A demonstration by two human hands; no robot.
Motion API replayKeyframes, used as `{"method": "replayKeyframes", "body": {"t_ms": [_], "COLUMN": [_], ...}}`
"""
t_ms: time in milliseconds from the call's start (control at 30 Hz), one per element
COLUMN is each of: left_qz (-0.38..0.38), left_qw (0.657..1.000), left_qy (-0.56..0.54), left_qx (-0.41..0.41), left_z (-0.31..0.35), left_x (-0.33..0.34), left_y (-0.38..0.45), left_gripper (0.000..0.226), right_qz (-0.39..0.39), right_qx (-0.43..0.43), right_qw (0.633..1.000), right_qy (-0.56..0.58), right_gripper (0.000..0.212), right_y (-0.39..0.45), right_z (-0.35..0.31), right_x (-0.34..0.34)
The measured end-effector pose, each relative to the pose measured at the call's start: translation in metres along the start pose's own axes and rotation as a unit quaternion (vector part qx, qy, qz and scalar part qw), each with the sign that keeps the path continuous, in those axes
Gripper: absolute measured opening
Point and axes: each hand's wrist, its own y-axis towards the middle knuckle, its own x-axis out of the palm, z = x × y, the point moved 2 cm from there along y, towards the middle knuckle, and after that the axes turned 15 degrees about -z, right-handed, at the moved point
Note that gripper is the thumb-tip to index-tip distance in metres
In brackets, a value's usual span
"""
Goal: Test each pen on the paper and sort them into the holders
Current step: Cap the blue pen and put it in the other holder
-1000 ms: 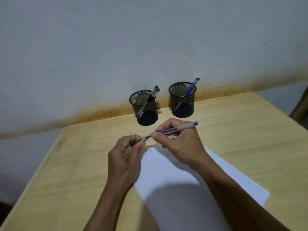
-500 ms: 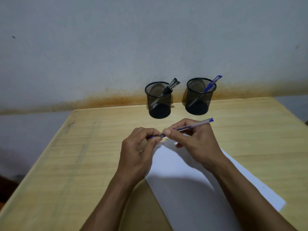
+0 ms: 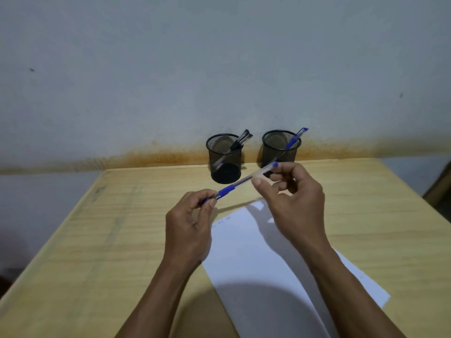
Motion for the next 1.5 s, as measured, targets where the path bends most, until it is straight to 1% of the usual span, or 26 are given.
{"method": "replayKeyframes", "body": {"t_ms": [67, 100, 167, 233, 300, 367, 433, 500, 567, 600, 633, 667, 733, 767, 833, 933, 1000, 1067, 1200, 1233, 1300, 1367, 1433, 1500], "left_qz": [0.003, 0.003, 0.004, 0.003, -0.005, -0.011, -0.010, -0.004, -0.003, -0.005, -0.004, 0.000, 0.013, 0.017, 0.015, -0.013, -0.033, -0.048, -0.060, -0.064, -0.069, -0.062, -0.057, -0.061], "left_qw": [1.000, 1.000, 1.000, 1.000, 0.999, 0.998, 0.998, 0.998, 0.998, 0.998, 0.998, 0.998, 0.998, 0.998, 0.998, 0.998, 0.997, 0.997, 0.997, 0.995, 0.992, 0.991, 0.991, 0.991], "left_qy": [-0.015, -0.014, -0.006, 0.001, 0.006, 0.005, -0.005, -0.027, -0.048, -0.052, -0.048, -0.042, -0.034, -0.025, 0.007, 0.036, 0.045, 0.057, 0.042, 0.044, 0.052, 0.050, 0.049, 0.053], "left_qx": [-0.008, -0.008, 0.004, 0.028, 0.044, 0.058, 0.061, 0.056, 0.046, 0.044, 0.046, 0.048, 0.048, 0.048, 0.055, 0.058, 0.050, 0.035, -0.040, -0.061, -0.097, -0.111, -0.108, -0.107], "left_z": [-0.001, -0.002, 0.001, 0.004, 0.007, 0.009, 0.009, 0.010, 0.010, 0.010, 0.011, 0.011, 0.012, 0.014, 0.022, 0.042, 0.056, 0.069, 0.087, 0.086, 0.079, 0.071, 0.064, 0.061], "left_x": [-0.006, -0.008, -0.011, -0.013, -0.013, -0.014, -0.016, -0.017, -0.017, -0.016, -0.015, -0.015, -0.013, -0.011, -0.005, 0.015, 0.034, 0.056, 0.095, 0.103, 0.115, 0.122, 0.124, 0.126], "left_y": [-0.002, -0.002, -0.003, -0.004, -0.007, -0.009, -0.011, -0.011, -0.012, -0.012, -0.013, -0.014, -0.012, -0.010, -0.001, 0.021, 0.040, 0.059, 0.091, 0.097, 0.108, 0.116, 0.121, 0.125], "left_gripper": [0.018, 0.018, 0.017, 0.017, 0.017, 0.016, 0.016, 0.016, 0.018, 0.019, 0.021, 0.022, 0.023, 0.024, 0.025, 0.030, 0.034, 0.035, 0.033, 0.037, 0.057, 0.075, 0.079, 0.078], "right_qz": [-0.034, -0.032, -0.023, -0.061, -0.117, -0.155, -0.176, -0.196, -0.211, -0.212, -0.204, -0.186, -0.116, -0.072, 0.012, 0.114, 0.155, 0.179, 0.189, 0.186, 0.180, 0.175, 0.168, 0.157], "right_qx": [-0.123, -0.159, -0.202, -0.242, -0.257, -0.261, -0.266, -0.264, -0.242, -0.225, -0.204, -0.183, -0.136, -0.108, -0.054, -0.019, -0.016, -0.013, 0.005, 0.012, 0.021, 0.032, 0.038, 0.047], "right_qw": [0.983, 0.971, 0.954, 0.928, 0.894, 0.865, 0.854, 0.848, 0.851, 0.861, 0.879, 0.904, 0.955, 0.972, 0.992, 0.993, 0.986, 0.979, 0.978, 0.979, 0.981, 0.982, 0.984, 0.986], "right_qy": [-0.131, -0.175, -0.221, -0.277, -0.349, -0.399, -0.412, -0.416, -0.414, -0.404, -0.380, -0.339, -0.238, -0.196, -0.115, 0.004, 0.061, 0.091, 0.084, 0.078, 0.069, 0.057, 0.039, 0.029], "right_gripper": [0.036, 0.040, 0.044, 0.040, 0.031, 0.017, 0.010, 0.013, 0.014, 0.015, 0.015, 0.015, 0.014, 0.013, 0.011, 0.010, 0.011, 0.012, 0.014, 0.015, 0.017, 0.020, 0.022, 0.022], "right_y": [-0.003, -0.006, -0.008, -0.007, -0.005, -0.005, -0.006, -0.007, -0.010, -0.011, -0.012, -0.012, -0.007, -0.002, 0.012, 0.038, 0.056, 0.073, 0.100, 0.105, 0.112, 0.118, 0.120, 0.121], "right_z": [-0.013, -0.017, -0.024, -0.026, -0.024, -0.022, -0.022, -0.021, -0.019, -0.019, -0.020, -0.023, -0.028, -0.030, -0.031, -0.032, -0.032, -0.031, -0.016, -0.010, 0.001, 0.009, 0.016, 0.024], "right_x": [0.006, 0.011, 0.018, 0.024, 0.031, 0.037, 0.040, 0.040, 0.039, 0.036, 0.031, 0.023, -0.002, -0.018, -0.049, -0.089, -0.108, -0.119, -0.119, -0.116, -0.109, -0.104, -0.098, -0.093]}}
